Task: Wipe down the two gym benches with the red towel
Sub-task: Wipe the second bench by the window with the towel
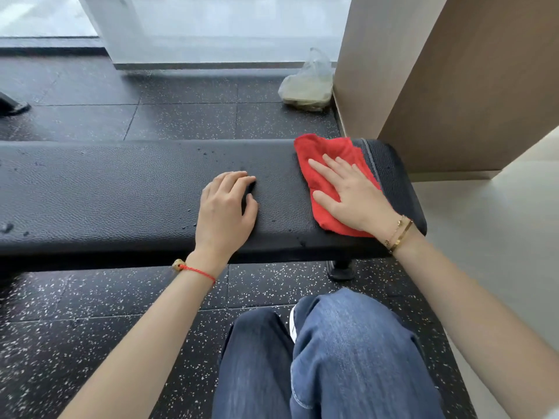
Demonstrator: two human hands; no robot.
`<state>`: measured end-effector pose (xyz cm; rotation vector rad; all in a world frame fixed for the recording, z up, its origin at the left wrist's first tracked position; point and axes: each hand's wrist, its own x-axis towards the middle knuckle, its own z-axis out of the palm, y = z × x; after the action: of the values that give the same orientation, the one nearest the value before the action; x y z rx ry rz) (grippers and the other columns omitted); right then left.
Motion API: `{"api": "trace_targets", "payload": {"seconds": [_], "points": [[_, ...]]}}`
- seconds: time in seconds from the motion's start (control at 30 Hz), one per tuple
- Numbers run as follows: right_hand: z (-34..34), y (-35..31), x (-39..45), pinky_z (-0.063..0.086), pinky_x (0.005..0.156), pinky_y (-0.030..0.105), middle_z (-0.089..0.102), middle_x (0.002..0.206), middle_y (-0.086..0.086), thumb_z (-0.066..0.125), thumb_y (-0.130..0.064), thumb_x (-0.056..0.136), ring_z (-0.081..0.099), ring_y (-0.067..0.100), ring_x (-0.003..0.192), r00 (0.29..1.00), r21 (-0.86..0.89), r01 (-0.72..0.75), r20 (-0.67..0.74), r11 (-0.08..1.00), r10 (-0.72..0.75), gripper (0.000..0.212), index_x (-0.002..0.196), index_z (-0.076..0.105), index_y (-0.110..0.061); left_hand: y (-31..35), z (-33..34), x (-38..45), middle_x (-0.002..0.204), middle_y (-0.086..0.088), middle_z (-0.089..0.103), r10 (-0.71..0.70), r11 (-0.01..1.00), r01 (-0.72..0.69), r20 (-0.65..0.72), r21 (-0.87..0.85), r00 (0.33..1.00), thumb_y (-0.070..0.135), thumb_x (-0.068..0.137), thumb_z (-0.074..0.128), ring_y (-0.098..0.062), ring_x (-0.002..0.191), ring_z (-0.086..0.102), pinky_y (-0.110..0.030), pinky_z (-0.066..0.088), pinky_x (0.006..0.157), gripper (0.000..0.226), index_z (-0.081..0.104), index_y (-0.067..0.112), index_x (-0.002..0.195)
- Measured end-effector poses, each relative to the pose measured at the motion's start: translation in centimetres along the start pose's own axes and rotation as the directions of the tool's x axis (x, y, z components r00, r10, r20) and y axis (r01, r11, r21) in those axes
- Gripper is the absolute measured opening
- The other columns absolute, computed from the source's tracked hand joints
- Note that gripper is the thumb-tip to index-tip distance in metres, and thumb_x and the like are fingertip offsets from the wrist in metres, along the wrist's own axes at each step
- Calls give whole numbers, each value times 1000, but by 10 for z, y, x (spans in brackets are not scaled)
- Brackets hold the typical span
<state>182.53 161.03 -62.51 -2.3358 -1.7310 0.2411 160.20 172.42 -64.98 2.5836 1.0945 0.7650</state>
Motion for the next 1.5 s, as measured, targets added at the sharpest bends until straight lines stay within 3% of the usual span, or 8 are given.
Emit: {"api": "trace_targets", "payload": {"seconds": [0.13,0.33,0.6,0.83,1.03,1.27,1.33,1.5], "points": [[5,-19,31,0,123,41,9,164,0,37,-39,100,7,23,151,994,-34,-108,-7,994,108,57,154,16,-35,0,0,-1,130,-1,61,-2,1000,2,2,0,1000,18,93,52,-23,128,49,-41,37,110,32,62,14,123],[25,-52,-16,4,123,42,18,162,-3,40,-36,97,12,22,150,994,-17,96,-44,995,-96,57,152,23,-37,-5,3,-1,128,-1,62,20,1000,-20,-17,12,1000,17,91,55,-24,124,51,-41,39,107,32,63,15,122],[-6,28,4,-2,122,43,7,164,-2,32,-36,100,4,24,151,944,-42,-325,-64,945,322,55,153,16,-38,-6,3,-1,130,-1,61,29,1000,-29,-12,12,1000,18,93,54,-23,126,50,-40,38,108,32,62,15,124],[9,30,-54,-3,122,40,9,163,-5,31,-39,96,5,23,151,959,5,-256,-128,967,255,58,152,16,-44,-7,4,-1,128,-1,61,37,999,-36,-25,12,999,18,92,54,-23,125,51,-40,39,107,32,62,16,123],[-11,30,22,-3,123,43,5,164,2,28,-33,101,3,27,151,934,-5,-356,-40,934,356,55,154,14,-36,-2,4,-3,129,-3,61,18,1000,-17,-20,11,1000,16,92,55,-23,126,50,-40,38,109,32,62,14,123],[18,-28,-25,0,123,39,16,163,-1,38,-29,98,10,23,150,996,-2,59,-68,998,-59,57,153,22,-35,-2,2,-3,129,-4,61,10,1000,-10,-8,5,1000,15,92,55,-23,126,50,-40,38,110,32,62,13,124],[16,-15,-43,1,122,37,17,162,-3,39,-29,98,11,22,150,995,-1,83,-51,997,-83,58,152,22,-37,-2,2,-3,130,-4,61,10,1000,-10,-5,2,1000,15,92,55,-24,127,50,-41,38,110,33,62,13,124],[-7,28,0,-1,123,41,11,164,1,31,-28,101,6,25,151,971,3,-233,-51,973,233,54,154,19,-35,0,1,-4,130,-4,61,7,1000,-7,-4,14,1000,15,93,54,-24,127,49,-41,38,110,33,62,12,125]]}}
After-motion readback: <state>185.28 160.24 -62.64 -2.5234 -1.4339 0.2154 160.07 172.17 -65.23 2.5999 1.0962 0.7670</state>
